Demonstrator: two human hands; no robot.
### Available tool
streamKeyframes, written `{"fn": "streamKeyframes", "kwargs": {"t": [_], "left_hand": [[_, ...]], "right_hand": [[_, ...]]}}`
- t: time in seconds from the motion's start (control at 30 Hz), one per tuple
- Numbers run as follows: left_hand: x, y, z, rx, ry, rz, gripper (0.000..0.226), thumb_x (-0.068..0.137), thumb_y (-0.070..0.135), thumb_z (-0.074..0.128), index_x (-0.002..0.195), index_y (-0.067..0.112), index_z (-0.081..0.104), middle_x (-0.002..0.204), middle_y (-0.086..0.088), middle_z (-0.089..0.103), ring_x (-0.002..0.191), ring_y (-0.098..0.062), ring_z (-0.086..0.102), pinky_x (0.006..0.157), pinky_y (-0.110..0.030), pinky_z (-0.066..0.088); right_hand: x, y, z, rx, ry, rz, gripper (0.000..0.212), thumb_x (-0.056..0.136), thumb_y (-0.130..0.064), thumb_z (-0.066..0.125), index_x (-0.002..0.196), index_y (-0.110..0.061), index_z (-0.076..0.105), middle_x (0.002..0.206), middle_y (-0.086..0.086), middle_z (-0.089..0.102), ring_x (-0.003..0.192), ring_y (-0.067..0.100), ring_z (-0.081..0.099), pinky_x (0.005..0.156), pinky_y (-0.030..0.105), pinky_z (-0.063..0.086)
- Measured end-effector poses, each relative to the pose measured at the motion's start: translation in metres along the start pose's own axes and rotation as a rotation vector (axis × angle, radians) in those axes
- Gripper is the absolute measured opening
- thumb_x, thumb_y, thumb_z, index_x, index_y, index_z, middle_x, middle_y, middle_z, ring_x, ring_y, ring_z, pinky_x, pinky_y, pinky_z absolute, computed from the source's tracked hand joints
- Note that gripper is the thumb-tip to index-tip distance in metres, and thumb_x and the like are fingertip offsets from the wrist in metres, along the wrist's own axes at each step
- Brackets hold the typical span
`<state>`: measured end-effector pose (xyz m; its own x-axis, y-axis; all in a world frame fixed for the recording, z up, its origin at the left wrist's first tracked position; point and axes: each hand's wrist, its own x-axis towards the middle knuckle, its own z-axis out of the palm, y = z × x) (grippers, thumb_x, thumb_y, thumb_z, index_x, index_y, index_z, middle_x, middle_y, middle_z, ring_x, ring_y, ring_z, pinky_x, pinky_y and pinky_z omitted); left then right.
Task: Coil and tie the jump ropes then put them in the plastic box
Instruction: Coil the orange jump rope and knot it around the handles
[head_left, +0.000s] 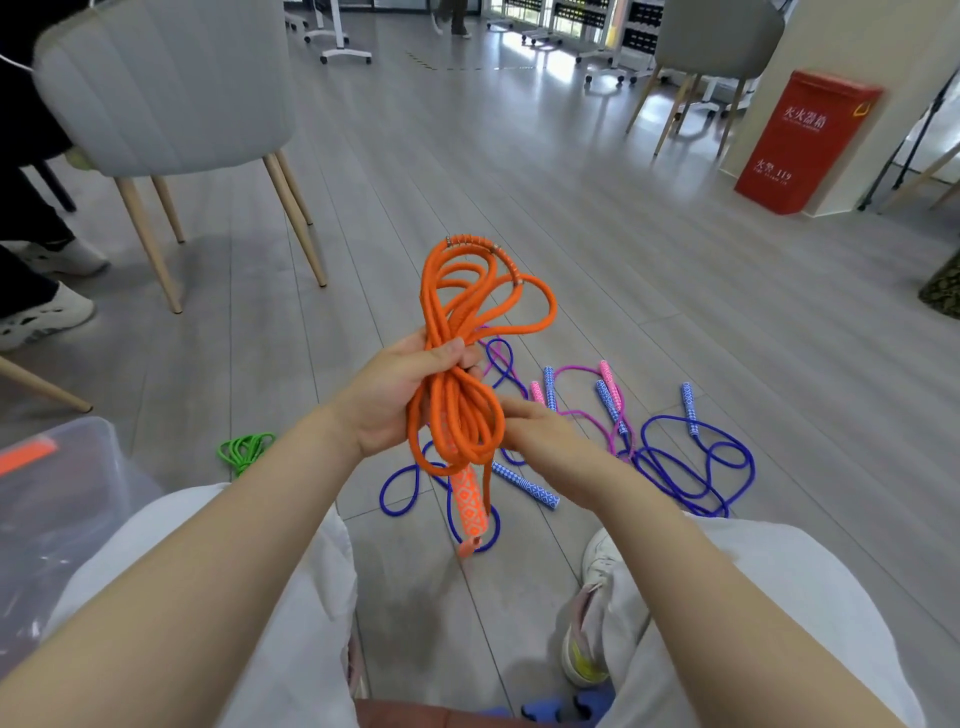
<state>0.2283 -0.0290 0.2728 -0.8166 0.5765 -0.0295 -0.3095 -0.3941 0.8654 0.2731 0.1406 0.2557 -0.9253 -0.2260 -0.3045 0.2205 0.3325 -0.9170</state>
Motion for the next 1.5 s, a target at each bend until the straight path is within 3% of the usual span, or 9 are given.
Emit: {"fn": "streamKeyframes", "kwargs": {"t": [0.13, 0.3, 0.43, 0.67, 0.8, 1.0, 1.3, 1.4, 1.5], "left_hand": [[-0.002, 0.008, -0.01, -0.072, -0.003, 0.037, 0.01, 0.095, 0.013, 0.046, 0.106, 0.011, 0.047, 0.082, -0.001, 0.052, 0.081, -0.015, 0.059, 0.089, -0.036, 0.052], [-0.006, 0.027, -0.016, -0.057, 0.126, 0.156, 0.009, 0.097, 0.016, 0.041, 0.095, 0.013, 0.049, 0.078, 0.002, 0.049, 0.07, -0.01, 0.059, 0.064, -0.028, 0.057], [-0.006, 0.035, -0.026, -0.017, 0.348, 0.248, 0.014, 0.101, 0.015, 0.04, 0.091, 0.012, 0.05, 0.074, 0.005, 0.056, 0.06, -0.012, 0.065, 0.055, -0.03, 0.057], [-0.005, 0.032, -0.042, 0.165, 0.602, 0.245, 0.012, 0.098, 0.006, 0.049, 0.091, 0.014, 0.053, 0.074, -0.004, 0.056, 0.055, -0.013, 0.062, 0.049, -0.027, 0.055], [-0.004, 0.027, -0.043, 0.207, 0.648, 0.228, 0.011, 0.098, 0.007, 0.051, 0.092, 0.016, 0.055, 0.076, -0.004, 0.059, 0.064, -0.015, 0.061, 0.059, -0.028, 0.055], [-0.003, 0.028, -0.038, 0.204, 0.603, 0.237, 0.009, 0.098, 0.008, 0.051, 0.094, 0.016, 0.054, 0.074, -0.003, 0.059, 0.06, -0.016, 0.061, 0.051, -0.031, 0.056], [0.004, 0.009, -0.045, 0.699, 0.65, 0.217, 0.019, 0.094, 0.012, 0.058, 0.107, 0.025, 0.052, 0.082, 0.007, 0.061, 0.073, -0.01, 0.058, 0.073, -0.032, 0.05], [0.005, 0.002, -0.046, 1.045, 0.601, 0.179, 0.023, 0.095, 0.018, 0.055, 0.116, 0.024, 0.048, 0.093, 0.002, 0.061, 0.082, -0.018, 0.058, 0.08, -0.037, 0.051], [0.004, -0.004, -0.045, 1.437, 0.529, -0.003, 0.025, 0.099, 0.029, 0.05, 0.118, 0.015, 0.045, 0.094, -0.007, 0.059, 0.082, -0.027, 0.058, 0.072, -0.037, 0.048]], "right_hand": [[-0.005, 0.001, -0.004, -0.049, -0.173, -0.032, 0.022, 0.091, -0.007, 0.048, 0.097, -0.012, 0.069, 0.088, -0.001, 0.07, 0.077, -0.001, 0.064, 0.071, 0.008, 0.045], [0.0, 0.015, -0.024, -0.171, -0.049, 0.015, 0.018, 0.092, -0.02, 0.056, 0.096, -0.006, 0.067, 0.08, 0.006, 0.066, 0.077, 0.015, 0.064, 0.09, 0.036, 0.054], [-0.006, 0.018, -0.039, -0.215, -0.002, 0.016, 0.025, 0.097, -0.029, 0.054, 0.093, -0.009, 0.069, 0.071, 0.0, 0.06, 0.071, 0.012, 0.058, 0.077, 0.028, 0.052], [-0.011, 0.018, -0.055, -0.303, 0.129, -0.006, 0.013, 0.094, -0.027, 0.058, 0.093, -0.02, 0.07, 0.074, -0.002, 0.054, 0.069, 0.011, 0.048, 0.066, 0.025, 0.044], [-0.01, 0.019, -0.062, -0.321, 0.236, -0.053, 0.006, 0.093, -0.028, 0.06, 0.093, -0.025, 0.065, 0.065, -0.004, 0.051, 0.057, 0.01, 0.042, 0.057, 0.025, 0.038], [-0.01, 0.022, -0.058, -0.4, 0.259, -0.142, 0.008, 0.093, -0.029, 0.062, 0.086, -0.029, 0.066, 0.051, -0.011, 0.041, 0.05, 0.008, 0.035, 0.052, 0.024, 0.034], [-0.017, 0.01, -0.042, -0.324, 0.265, -0.33, 0.009, 0.093, -0.032, 0.063, 0.095, -0.032, 0.072, 0.052, -0.011, 0.045, 0.051, 0.008, 0.036, 0.052, 0.022, 0.033], [-0.02, 0.006, -0.034, -0.338, 0.207, -0.357, 0.008, 0.092, -0.028, 0.065, 0.093, -0.031, 0.073, 0.06, -0.009, 0.052, 0.054, 0.004, 0.041, 0.054, 0.017, 0.035], [-0.02, 0.0, -0.035, -0.332, 0.273, -0.383, 0.008, 0.092, -0.028, 0.064, 0.091, -0.031, 0.071, 0.061, -0.01, 0.055, 0.054, 0.004, 0.044, 0.055, 0.017, 0.037]]}}
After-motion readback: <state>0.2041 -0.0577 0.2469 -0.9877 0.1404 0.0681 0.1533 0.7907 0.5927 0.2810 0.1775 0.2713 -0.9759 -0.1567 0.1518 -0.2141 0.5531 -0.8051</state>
